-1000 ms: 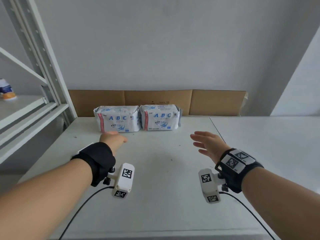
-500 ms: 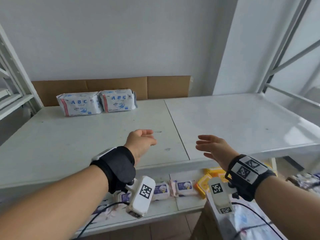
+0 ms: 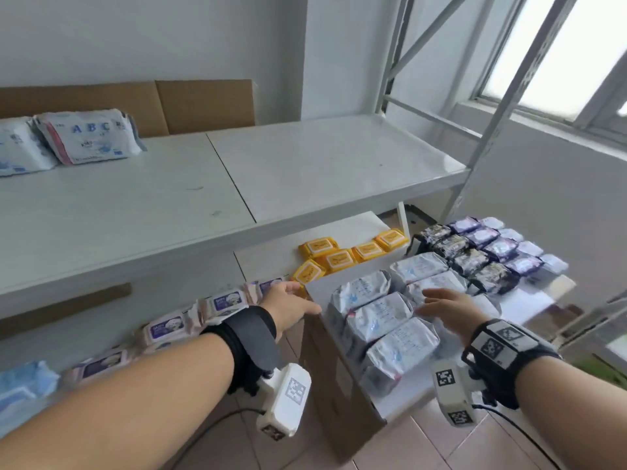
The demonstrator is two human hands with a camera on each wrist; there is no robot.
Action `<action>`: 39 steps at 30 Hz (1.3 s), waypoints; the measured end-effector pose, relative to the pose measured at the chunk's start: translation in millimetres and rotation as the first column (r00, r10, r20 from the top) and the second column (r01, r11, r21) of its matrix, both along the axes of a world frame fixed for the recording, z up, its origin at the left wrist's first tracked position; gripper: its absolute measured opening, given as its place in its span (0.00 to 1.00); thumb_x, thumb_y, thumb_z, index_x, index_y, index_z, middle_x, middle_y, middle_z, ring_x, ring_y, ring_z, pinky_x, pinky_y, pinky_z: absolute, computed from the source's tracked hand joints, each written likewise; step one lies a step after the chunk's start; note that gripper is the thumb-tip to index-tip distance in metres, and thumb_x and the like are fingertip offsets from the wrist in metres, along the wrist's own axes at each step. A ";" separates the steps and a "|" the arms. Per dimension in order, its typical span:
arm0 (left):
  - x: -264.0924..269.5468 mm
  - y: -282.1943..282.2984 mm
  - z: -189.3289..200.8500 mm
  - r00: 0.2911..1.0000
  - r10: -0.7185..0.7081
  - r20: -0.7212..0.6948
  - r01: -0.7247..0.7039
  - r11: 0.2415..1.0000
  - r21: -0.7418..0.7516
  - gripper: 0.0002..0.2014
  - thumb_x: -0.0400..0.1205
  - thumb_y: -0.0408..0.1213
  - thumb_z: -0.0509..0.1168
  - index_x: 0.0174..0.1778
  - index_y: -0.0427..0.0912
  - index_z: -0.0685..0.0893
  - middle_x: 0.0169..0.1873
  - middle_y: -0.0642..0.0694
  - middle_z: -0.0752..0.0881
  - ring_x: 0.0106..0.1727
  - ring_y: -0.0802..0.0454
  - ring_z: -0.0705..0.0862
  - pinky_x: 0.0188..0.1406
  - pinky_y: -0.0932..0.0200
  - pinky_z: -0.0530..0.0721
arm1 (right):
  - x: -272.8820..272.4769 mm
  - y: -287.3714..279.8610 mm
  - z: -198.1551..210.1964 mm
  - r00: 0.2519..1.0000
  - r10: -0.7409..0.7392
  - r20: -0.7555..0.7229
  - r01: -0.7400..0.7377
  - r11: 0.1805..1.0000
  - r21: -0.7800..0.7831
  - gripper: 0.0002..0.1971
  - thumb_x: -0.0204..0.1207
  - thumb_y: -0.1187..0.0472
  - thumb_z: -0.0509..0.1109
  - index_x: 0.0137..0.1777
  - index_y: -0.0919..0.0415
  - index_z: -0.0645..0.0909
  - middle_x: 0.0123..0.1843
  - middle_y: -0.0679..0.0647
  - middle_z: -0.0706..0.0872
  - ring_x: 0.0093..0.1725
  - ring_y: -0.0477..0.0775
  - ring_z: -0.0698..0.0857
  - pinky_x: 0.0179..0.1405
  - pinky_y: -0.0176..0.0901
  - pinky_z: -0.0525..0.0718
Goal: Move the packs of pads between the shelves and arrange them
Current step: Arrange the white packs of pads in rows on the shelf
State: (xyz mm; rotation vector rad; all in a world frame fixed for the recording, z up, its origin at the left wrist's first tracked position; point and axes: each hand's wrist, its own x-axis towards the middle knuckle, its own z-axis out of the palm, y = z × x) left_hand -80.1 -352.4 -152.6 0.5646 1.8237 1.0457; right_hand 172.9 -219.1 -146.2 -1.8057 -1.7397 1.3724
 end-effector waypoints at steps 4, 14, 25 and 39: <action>26.0 20.2 -14.5 1.000 -0.013 -0.015 0.012 0.999 -0.053 0.42 0.67 0.33 0.79 0.77 0.43 0.69 0.68 0.43 0.78 0.63 0.47 0.78 0.62 0.54 0.77 | 41.4 27.0 -2.0 0.998 -0.026 0.051 0.027 1.000 -0.013 0.28 0.68 0.70 0.76 0.70 0.63 0.78 0.49 0.53 0.86 0.50 0.51 0.82 0.53 0.41 0.76; 70.9 117.0 -69.0 0.984 0.127 -0.123 -0.158 0.944 -0.289 0.48 0.64 0.33 0.81 0.79 0.37 0.64 0.72 0.39 0.75 0.66 0.44 0.76 0.59 0.54 0.74 | 102.1 185.7 -47.4 0.976 0.099 0.196 -0.097 0.995 -0.019 0.35 0.64 0.71 0.79 0.73 0.64 0.73 0.68 0.62 0.80 0.59 0.57 0.81 0.59 0.46 0.79; 77.0 187.6 -125.9 0.955 0.250 -0.162 -0.297 0.791 -0.535 0.28 0.71 0.28 0.72 0.67 0.28 0.73 0.37 0.38 0.82 0.40 0.46 0.80 0.40 0.56 0.78 | 63.8 313.7 -103.9 0.824 0.375 0.426 -0.389 0.920 -0.056 0.41 0.64 0.65 0.81 0.77 0.58 0.68 0.71 0.60 0.77 0.69 0.61 0.77 0.62 0.48 0.79; 63.2 213.8 -140.1 0.972 0.233 -0.025 -0.207 0.805 -0.557 0.33 0.72 0.27 0.72 0.73 0.35 0.68 0.61 0.32 0.78 0.41 0.40 0.80 0.30 0.55 0.78 | 19.2 331.1 -133.5 0.657 0.500 0.564 -0.545 0.832 -0.103 0.40 0.63 0.69 0.76 0.75 0.49 0.67 0.69 0.60 0.72 0.61 0.63 0.79 0.58 0.57 0.84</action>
